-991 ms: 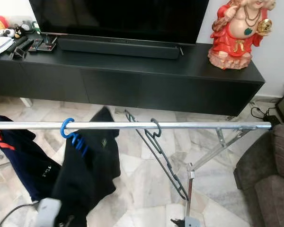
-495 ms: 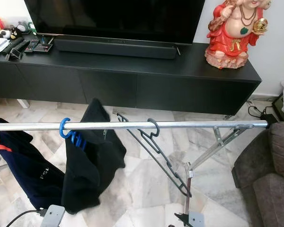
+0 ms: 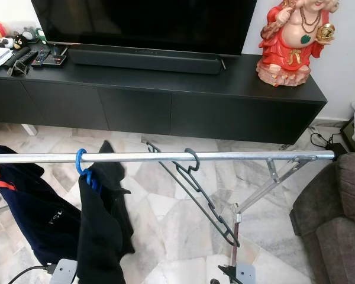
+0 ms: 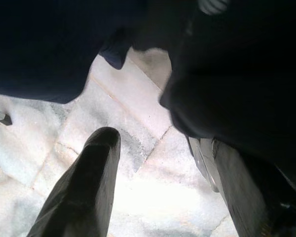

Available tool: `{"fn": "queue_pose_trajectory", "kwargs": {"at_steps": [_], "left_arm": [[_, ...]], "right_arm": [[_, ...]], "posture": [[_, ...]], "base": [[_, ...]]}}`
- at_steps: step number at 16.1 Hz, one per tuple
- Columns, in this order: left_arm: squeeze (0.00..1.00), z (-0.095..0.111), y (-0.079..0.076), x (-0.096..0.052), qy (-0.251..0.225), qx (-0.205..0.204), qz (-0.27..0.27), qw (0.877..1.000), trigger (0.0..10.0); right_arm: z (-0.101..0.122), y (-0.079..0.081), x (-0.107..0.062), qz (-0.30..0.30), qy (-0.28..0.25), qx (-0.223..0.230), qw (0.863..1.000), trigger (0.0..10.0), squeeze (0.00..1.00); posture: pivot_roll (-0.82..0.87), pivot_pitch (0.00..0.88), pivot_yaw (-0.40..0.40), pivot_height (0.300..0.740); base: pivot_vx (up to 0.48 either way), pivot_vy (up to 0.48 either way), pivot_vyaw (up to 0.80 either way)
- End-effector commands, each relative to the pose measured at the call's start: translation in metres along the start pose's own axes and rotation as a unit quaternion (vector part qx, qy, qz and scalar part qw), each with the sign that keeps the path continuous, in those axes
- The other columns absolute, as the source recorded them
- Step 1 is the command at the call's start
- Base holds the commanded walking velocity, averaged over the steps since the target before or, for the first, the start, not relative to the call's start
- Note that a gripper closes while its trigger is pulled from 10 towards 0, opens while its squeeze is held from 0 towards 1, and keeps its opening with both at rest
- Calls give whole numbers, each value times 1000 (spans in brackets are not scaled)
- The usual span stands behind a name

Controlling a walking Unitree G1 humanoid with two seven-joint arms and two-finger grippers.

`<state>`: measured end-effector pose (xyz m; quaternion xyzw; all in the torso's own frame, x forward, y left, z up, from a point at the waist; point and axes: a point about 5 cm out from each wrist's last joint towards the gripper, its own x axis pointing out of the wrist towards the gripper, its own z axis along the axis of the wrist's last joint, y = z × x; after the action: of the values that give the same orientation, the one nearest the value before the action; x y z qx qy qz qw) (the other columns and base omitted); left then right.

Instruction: Hang hanger

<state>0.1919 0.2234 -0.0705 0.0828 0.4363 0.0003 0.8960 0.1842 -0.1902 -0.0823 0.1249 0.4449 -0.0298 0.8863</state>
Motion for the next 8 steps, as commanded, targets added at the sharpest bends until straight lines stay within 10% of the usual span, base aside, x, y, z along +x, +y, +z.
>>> {"fn": "queue_pose_trajectory", "kwargs": {"at_steps": [1,8], "left_arm": [[0,-9,-1,-1,15,1,0,1000,10000],[0,-9,-1,-1,15,1,0,1000,10000]], "right_arm": [[-5,-4,-2,-7,7,0,1000,10000,0],[-5,-4,-2,-7,7,0,1000,10000,0]], "posture": [[7,146,-41,740],[7,146,-41,740]], "base": [[0,0,0],[0,0,0]]}}
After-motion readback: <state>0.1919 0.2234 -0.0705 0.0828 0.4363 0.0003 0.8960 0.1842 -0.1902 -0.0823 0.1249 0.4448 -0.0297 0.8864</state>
